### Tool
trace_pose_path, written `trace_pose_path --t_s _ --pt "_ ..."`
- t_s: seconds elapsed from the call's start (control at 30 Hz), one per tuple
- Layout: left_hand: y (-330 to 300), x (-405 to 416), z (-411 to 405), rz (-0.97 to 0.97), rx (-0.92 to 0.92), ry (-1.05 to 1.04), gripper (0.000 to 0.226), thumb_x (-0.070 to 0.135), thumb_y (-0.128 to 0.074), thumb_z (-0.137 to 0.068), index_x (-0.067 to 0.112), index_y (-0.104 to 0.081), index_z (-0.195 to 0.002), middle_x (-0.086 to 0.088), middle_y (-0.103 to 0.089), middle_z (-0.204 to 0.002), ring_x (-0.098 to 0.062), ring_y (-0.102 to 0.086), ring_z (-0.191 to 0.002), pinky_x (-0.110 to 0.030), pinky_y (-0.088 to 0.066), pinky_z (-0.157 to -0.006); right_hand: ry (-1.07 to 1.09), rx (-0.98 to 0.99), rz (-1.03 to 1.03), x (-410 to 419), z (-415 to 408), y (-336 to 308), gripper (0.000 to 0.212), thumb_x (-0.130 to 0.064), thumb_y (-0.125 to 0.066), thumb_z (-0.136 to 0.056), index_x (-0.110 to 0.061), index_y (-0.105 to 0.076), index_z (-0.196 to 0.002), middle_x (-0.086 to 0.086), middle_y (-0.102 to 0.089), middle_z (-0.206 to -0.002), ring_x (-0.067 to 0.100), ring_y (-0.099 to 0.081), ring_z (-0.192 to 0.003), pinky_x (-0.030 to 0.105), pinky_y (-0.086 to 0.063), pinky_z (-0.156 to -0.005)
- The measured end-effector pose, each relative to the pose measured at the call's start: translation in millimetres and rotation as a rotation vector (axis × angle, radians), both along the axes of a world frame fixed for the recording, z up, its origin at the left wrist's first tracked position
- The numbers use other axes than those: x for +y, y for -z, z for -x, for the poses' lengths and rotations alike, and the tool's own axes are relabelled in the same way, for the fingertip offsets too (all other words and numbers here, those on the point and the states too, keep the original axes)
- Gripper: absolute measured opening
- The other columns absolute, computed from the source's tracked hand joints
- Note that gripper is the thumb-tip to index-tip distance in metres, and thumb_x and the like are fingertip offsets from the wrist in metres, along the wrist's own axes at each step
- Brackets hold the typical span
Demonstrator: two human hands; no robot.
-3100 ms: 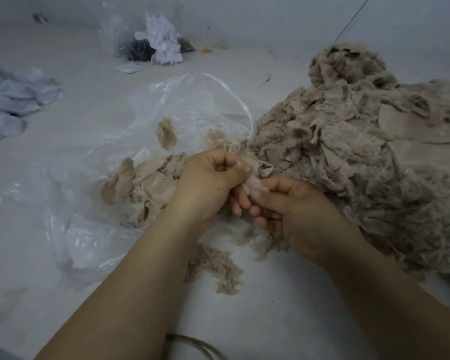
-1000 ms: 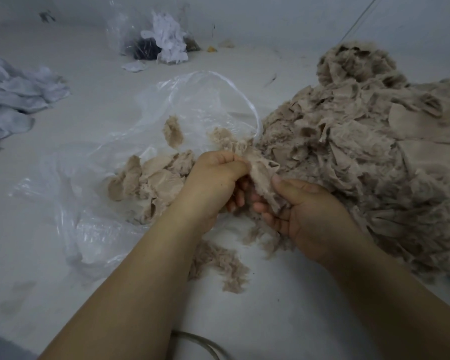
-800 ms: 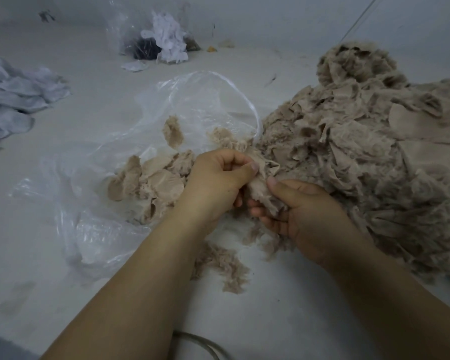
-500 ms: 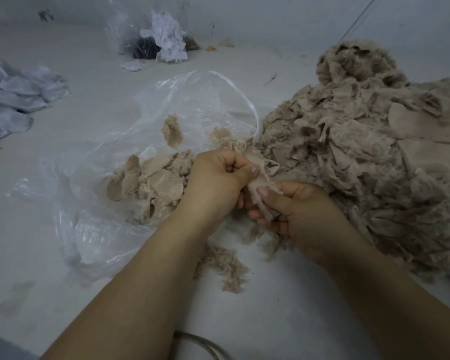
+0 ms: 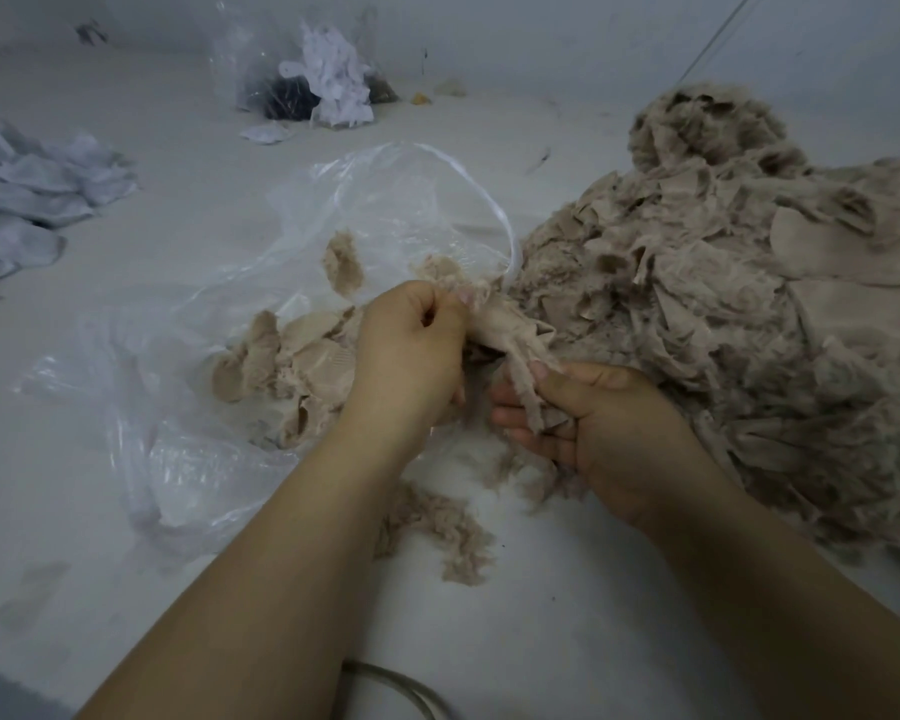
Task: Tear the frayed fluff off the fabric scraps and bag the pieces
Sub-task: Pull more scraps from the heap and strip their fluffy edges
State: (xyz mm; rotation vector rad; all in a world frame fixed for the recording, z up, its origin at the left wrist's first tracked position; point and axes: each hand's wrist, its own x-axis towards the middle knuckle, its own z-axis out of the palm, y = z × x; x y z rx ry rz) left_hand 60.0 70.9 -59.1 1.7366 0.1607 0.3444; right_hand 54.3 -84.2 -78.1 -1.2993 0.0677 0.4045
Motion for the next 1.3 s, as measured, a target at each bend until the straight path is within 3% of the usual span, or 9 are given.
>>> trace_pose_path --t_s 0.13,0.23,0.4,0.53,0.77,0.93,1.07,1.2,1.3 --pt "-4 -5 9 -0.129 0.188 0.315 0.056 0.044 -0.079 -0.077 -0.005 -0.058 -0.060 -0.011 -0.053 -0.042 -0.020 -0.043 -0.029 -0.017 -0.032 -0.034 -0.028 -0.065 0.004 0 0 2 0.023 -0.024 -0.061 -0.092 -0.011 -0.079 -0.086 0.017 -0.075 -0.087 0.029 -0.073 -0.084 0.034 -0.061 -0.072" --pt "-2 -8 10 -0.153 0.265 0.423 0.049 0.035 -0.080 -0.079 -0.006 -0.061 -0.061 -0.008 -0.056 -0.042 -0.019 -0.047 -0.030 -0.019 -0.036 -0.035 -0.008 -0.076 0.052 -1 0 3 0.028 -0.017 -0.060 -0.094 -0.012 -0.078 -0.074 0.015 -0.073 -0.073 0.029 -0.072 -0.074 0.035 -0.060 -0.069" --pt "-5 2 7 -0.094 0.281 0.420 0.028 0.013 -0.071 -0.089 -0.005 -0.064 -0.069 -0.021 -0.065 -0.060 -0.023 -0.054 -0.038 -0.025 -0.044 -0.037 0.042 0.045 -0.038 -3 -3 0 0.022 -0.023 -0.062 -0.093 -0.005 -0.073 -0.096 0.017 -0.075 -0.090 0.030 -0.075 -0.081 0.032 -0.060 -0.065" --pt "-6 -1 10 -0.136 0.283 0.492 0.044 0.032 -0.084 -0.074 -0.004 -0.060 -0.063 -0.018 -0.062 -0.054 -0.022 -0.055 -0.036 -0.023 -0.042 -0.036 -0.009 0.017 -0.009 -1 -1 -1 0.022 -0.026 -0.064 -0.089 -0.008 -0.076 -0.085 0.017 -0.074 -0.080 0.027 -0.074 -0.074 0.032 -0.059 -0.064" --pt "-7 4 8 -0.123 0.298 0.451 0.027 0.006 -0.065 -0.092 -0.010 -0.062 -0.070 -0.019 -0.062 -0.054 -0.023 -0.055 -0.037 -0.025 -0.045 -0.037 -0.008 0.030 -0.002 -2 -1 -3 0.029 -0.022 -0.056 -0.098 -0.009 -0.079 -0.084 0.019 -0.075 -0.090 0.029 -0.074 -0.081 0.034 -0.061 -0.070" --pt "-11 11 8 -0.087 0.329 0.505 0.026 0.002 -0.061 -0.093 -0.004 -0.067 -0.069 -0.014 -0.059 -0.052 -0.022 -0.052 -0.035 -0.024 -0.043 -0.036 0.015 0.060 0.002 0 2 -5 0.031 -0.024 -0.056 -0.098 -0.009 -0.079 -0.081 0.019 -0.075 -0.088 0.025 -0.074 -0.075 0.027 -0.057 -0.054" --pt "-14 21 11 -0.131 0.349 0.648 0.023 0.004 -0.063 -0.091 0.002 -0.069 -0.068 -0.014 -0.059 -0.052 -0.020 -0.050 -0.034 -0.023 -0.042 -0.035 0.072 0.098 -0.020 -2 0 -8 0.027 -0.026 -0.056 -0.099 -0.004 -0.071 -0.098 0.015 -0.076 -0.088 0.021 -0.074 -0.072 0.025 -0.054 -0.049" --pt "-15 18 11 -0.231 0.319 0.571 0.040 0.037 -0.077 -0.081 0.004 -0.063 -0.063 -0.010 -0.059 -0.049 -0.020 -0.051 -0.034 -0.023 -0.040 -0.037 0.015 0.057 0.063 -4 0 -9 0.034 -0.022 -0.060 -0.095 -0.014 -0.076 -0.067 0.006 -0.069 -0.065 0.011 -0.065 -0.053 0.021 -0.050 -0.045" --pt "-11 10 11 -0.205 0.267 0.437 0.040 0.032 -0.077 -0.083 0.002 -0.061 -0.064 -0.011 -0.058 -0.048 -0.021 -0.050 -0.032 -0.021 -0.038 -0.034 -0.041 0.019 0.101 -1 2 -6 0.035 -0.014 -0.061 -0.095 -0.014 -0.074 -0.062 0.003 -0.065 -0.059 0.006 -0.056 -0.045 0.017 -0.046 -0.040"
